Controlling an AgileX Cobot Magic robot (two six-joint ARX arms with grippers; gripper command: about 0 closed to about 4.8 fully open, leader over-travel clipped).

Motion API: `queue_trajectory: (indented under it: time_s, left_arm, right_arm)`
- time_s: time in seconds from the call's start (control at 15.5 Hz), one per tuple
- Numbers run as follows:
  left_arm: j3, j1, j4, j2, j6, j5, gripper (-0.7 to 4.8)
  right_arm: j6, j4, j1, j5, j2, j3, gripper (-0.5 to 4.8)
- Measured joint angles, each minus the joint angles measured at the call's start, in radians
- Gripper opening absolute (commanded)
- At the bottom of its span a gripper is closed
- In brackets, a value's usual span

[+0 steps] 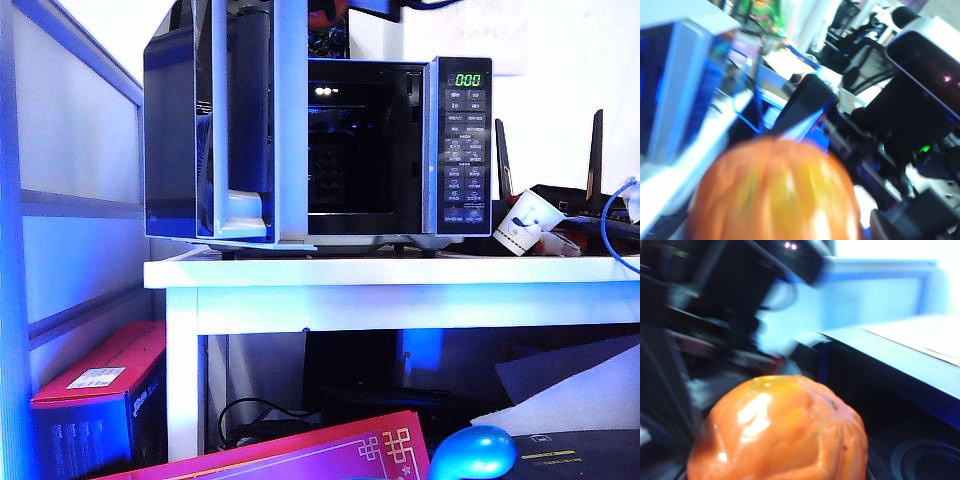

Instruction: Open the microwave door, place the orange inside the microwave, then close the microwave door.

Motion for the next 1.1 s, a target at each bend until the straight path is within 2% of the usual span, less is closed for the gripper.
queue_trajectory:
  time_s: [0.26, 0.39, 0.52, 0.65, 0.9, 1.1]
  left_arm:
    - [0.000, 0.000, 0.027, -0.002, 0.013, -0.012, 4.79]
    - [0.000, 0.001, 0.060, -0.002, 0.013, -0.057, 4.79]
    - [0.000, 0.000, 0.065, -0.002, 0.013, -0.099, 4.79]
    - [0.000, 0.000, 0.019, -0.002, 0.017, -0.193, 4.79]
    - [0.006, -0.010, -0.063, -0.005, 0.089, -0.394, 4.79]
    - [0.005, -0.006, -0.103, -0.005, 0.142, -0.468, 4.79]
  right_arm:
    - [-0.029, -0.077, -0.051, 0.052, 0.002, -0.001, 1.98]
    - [-0.110, -0.076, -0.045, 0.161, 0.022, 0.000, 1.98]
    - [-0.124, -0.069, -0.044, 0.211, 0.074, -0.001, 1.98]
    - [-0.124, -0.028, -0.045, 0.290, 0.153, 0.000, 1.98]
    - [-0.123, 0.133, -0.014, 0.331, 0.285, -0.001, 1.98]
    - [-0.123, 0.248, 0.011, 0.379, 0.357, -0.001, 1.98]
